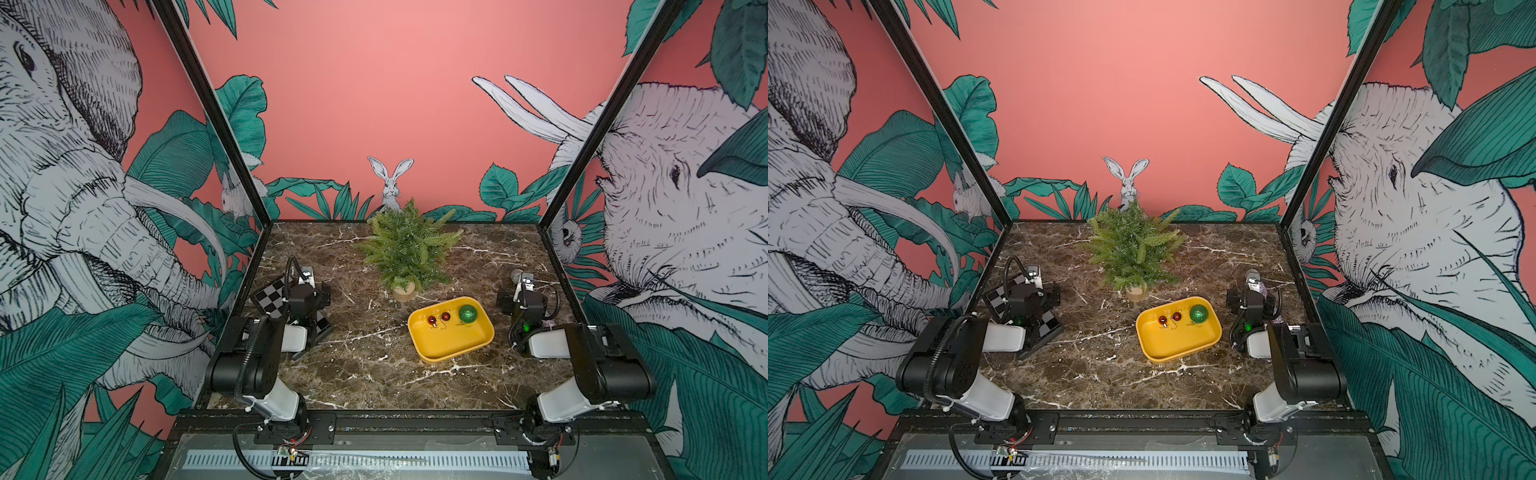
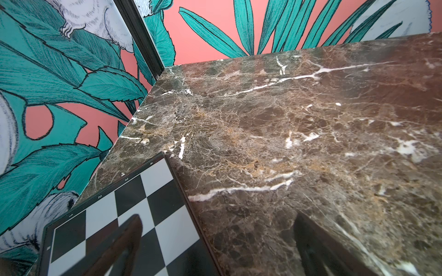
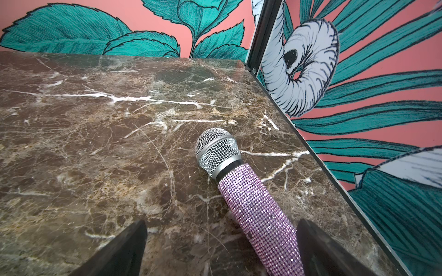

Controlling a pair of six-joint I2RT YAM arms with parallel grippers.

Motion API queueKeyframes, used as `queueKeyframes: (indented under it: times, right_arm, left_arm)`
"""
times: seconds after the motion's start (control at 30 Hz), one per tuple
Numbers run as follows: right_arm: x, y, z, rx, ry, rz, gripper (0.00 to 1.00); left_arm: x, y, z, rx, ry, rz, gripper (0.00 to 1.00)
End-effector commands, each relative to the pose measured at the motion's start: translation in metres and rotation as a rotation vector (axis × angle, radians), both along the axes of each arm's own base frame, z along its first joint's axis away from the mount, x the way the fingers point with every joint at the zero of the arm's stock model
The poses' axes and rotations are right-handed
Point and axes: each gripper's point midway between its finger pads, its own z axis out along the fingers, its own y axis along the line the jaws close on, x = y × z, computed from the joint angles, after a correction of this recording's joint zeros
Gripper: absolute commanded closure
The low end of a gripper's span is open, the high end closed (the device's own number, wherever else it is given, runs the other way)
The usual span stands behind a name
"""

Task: Decorate the small christmas tree with ornaments
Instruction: Pick up an ornament from the container.

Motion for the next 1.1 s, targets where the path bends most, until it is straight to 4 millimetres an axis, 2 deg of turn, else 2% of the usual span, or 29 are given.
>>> queueKeyframes:
  times: [0.0,0.03,0.17,0.2,0.27,0.37,0.43,0.53,0.57,0.6,0.7,0.8,0.9,1.0,1.07]
  right_arm:
    - [0.007,-0.002,0.02,-0.003,-0.066,-0.022,0.01]
    - [0.005,-0.002,0.023,-0.001,-0.061,-0.022,0.01]
    - [-0.005,0.001,0.061,-0.028,-0.082,-0.026,0.01]
    - [-0.009,-0.002,0.067,0.007,-0.077,-0.053,0.01]
    - [-0.011,0.005,0.081,0.067,-0.067,-0.026,0.01]
    - [-0.013,0.024,0.099,0.174,-0.077,0.056,0.01]
    - [-0.018,0.038,0.11,0.296,-0.087,0.101,0.01]
    - [-0.026,0.064,0.115,0.555,-0.072,0.176,0.01]
    - [-0.025,0.084,0.123,0.624,-0.088,0.297,0.03]
    - [-0.025,0.101,0.127,0.674,-0.077,0.39,0.13]
    - [-0.026,0.128,0.117,0.742,0.09,0.461,0.41]
    - [-0.035,0.149,0.1,0.73,0.235,0.471,0.56]
    - [-0.049,0.169,0.084,0.678,0.346,0.472,0.6]
    - [-0.062,0.184,0.066,0.644,0.431,0.455,0.64]
    - [-0.067,0.193,0.054,0.648,0.466,0.441,0.65]
  left_arm:
    - [0.0,0.002,0.011,0.005,-0.04,0.0,0.0]
    - [0.002,0.002,0.016,0.015,-0.054,-0.004,0.0]
    - [0.006,-0.001,0.031,0.014,0.042,-0.012,0.0]
    - [0.006,0.0,0.036,0.017,0.051,-0.006,0.0]
    - [0.006,-0.002,0.047,0.017,0.041,-0.021,0.0]
    - [0.002,-0.002,0.066,-0.037,0.011,0.002,0.0]
    - [0.001,-0.009,0.078,-0.103,0.003,-0.02,0.0]
    - [-0.003,-0.019,0.087,-0.339,-0.015,0.006,0.0]
    - [-0.005,-0.023,0.087,-0.435,-0.005,0.014,0.0]
    - [-0.004,-0.033,0.089,-0.487,0.004,-0.031,0.0]
    - [-0.007,-0.063,0.092,-0.615,0.061,-0.157,0.12]
    - [-0.016,-0.092,0.091,-0.723,0.114,-0.26,0.28]
    - [-0.034,-0.116,0.078,-0.725,0.201,-0.302,0.36]
    - [-0.054,-0.141,0.069,-0.686,0.262,-0.348,0.37]
    - [-0.064,-0.148,0.062,-0.668,0.281,-0.35,0.37]
